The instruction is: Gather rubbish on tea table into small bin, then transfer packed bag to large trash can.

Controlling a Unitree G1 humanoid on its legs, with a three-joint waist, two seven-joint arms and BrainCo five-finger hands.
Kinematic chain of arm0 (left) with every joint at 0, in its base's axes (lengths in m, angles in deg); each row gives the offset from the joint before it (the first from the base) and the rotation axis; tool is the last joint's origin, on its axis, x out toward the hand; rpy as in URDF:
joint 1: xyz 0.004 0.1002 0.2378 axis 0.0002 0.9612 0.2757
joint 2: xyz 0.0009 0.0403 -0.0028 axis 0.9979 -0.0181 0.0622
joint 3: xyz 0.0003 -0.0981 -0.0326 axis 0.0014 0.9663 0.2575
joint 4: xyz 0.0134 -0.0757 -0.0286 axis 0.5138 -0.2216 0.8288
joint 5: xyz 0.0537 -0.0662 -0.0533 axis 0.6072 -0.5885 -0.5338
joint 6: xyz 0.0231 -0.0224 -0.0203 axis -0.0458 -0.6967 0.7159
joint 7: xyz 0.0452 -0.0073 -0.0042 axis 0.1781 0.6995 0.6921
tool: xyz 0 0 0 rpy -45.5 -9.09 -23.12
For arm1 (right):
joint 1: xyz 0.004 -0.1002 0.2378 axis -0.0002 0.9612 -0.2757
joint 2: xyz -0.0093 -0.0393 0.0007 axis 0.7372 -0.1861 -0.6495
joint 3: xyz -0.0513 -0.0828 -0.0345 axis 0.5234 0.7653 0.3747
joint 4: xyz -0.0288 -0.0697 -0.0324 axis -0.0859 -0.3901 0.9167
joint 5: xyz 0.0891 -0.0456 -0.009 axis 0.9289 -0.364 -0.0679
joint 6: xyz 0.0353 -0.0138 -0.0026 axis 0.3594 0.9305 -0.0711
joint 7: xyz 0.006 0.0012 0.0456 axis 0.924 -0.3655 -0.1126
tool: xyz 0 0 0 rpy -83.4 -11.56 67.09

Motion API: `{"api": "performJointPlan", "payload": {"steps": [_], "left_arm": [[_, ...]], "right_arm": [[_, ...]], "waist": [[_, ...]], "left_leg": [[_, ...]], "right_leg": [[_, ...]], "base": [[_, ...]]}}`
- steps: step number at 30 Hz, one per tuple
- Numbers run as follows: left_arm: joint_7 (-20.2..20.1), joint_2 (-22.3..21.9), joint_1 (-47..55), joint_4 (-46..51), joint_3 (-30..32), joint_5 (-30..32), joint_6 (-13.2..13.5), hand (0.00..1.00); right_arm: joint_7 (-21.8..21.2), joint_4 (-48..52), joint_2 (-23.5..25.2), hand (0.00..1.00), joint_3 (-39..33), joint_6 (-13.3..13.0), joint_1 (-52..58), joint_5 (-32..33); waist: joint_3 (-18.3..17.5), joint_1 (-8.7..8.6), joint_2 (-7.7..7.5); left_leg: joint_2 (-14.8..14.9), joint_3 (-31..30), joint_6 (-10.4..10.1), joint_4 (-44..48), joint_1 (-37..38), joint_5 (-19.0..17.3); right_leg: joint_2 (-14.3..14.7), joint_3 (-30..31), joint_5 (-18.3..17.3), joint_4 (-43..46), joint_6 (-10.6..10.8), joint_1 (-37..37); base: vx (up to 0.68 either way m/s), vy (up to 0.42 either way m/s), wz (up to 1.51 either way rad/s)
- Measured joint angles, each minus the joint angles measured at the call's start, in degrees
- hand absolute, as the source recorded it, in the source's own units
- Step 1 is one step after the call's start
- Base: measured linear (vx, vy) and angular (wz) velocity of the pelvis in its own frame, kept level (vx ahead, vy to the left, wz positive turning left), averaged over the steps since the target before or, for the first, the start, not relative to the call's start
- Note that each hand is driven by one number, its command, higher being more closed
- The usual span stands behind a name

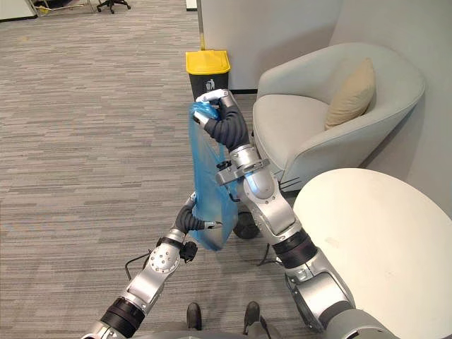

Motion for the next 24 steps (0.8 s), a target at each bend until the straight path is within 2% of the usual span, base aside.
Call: {"api": "performJointPlan", "payload": {"steps": [3,7,12,13,17,24], "left_arm": [[2.1,-0.5,-2.1,0.0,-1.0,1.5,-0.9,0.0],[4.3,-3.2,-6.4,-1.0,-2.4,1.6,-1.3,0.0],[8.1,-4.5,-11.5,-2.8,-3.9,1.7,-2.2,0.0],[8.9,-4.5,-12.2,-3.3,-3.9,1.7,-2.5,1.0],[11.0,-4.5,-12.5,-3.4,-3.8,1.4,-2.9,1.0],[10.8,-3.9,-16.7,-5.8,-3.9,-1.6,-3.6,1.0]], "right_arm": [[0.0,0.0,1.5,1.0,3.4,-0.1,-2.6,0.7],[0.1,0.0,4.7,1.0,7.9,-0.2,-3.5,1.9],[0.2,0.0,5.8,1.0,11.2,-0.2,-3.6,2.1],[0.2,-0.1,5.9,1.0,11.5,-0.2,-4.1,2.1],[0.6,-0.1,5.9,1.0,11.9,-0.2,-5.8,2.1],[1.1,-1.4,6.4,1.0,12.7,-0.2,-6.0,2.1]], "waist": [[-0.3,0.13,-0.5],[-0.5,0.43,-0.68],[-0.9,0.77,-1.33],[-0.9,0.95,-1.36],[-0.9,1.18,-1.38],[-1.2,1.21,-1.83]], "left_leg": [[0.4,-0.1,-0.2,0.0,0.1,0.1],[0.2,-0.2,-0.3,-1.4,1.3,0.7],[0.4,-1.2,-0.6,-1.2,1.0,0.9],[0.4,-1.2,-0.6,-1.2,1.0,0.9],[0.4,-1.2,-0.7,-1.2,1.0,0.9],[0.4,-1.1,-0.7,-1.2,1.0,0.9]], "right_leg": [[0.3,0.0,0.0,0.0,0.0,0.1],[0.4,-0.3,-0.1,0.0,0.2,1.0],[0.4,-1.1,-0.1,0.0,0.1,1.1],[0.4,-1.1,-0.1,0.0,0.1,1.1],[0.4,-1.1,-0.1,0.0,0.1,1.1],[0.4,-1.1,-0.1,-0.1,0.1,1.1]], "base": [[0.0,0.0,0.0],[0.0,0.01,0.02],[-0.01,0.014,0.1],[0.0,0.0,0.0],[0.0,0.0,0.0],[0.0,0.0,0.0]]}}
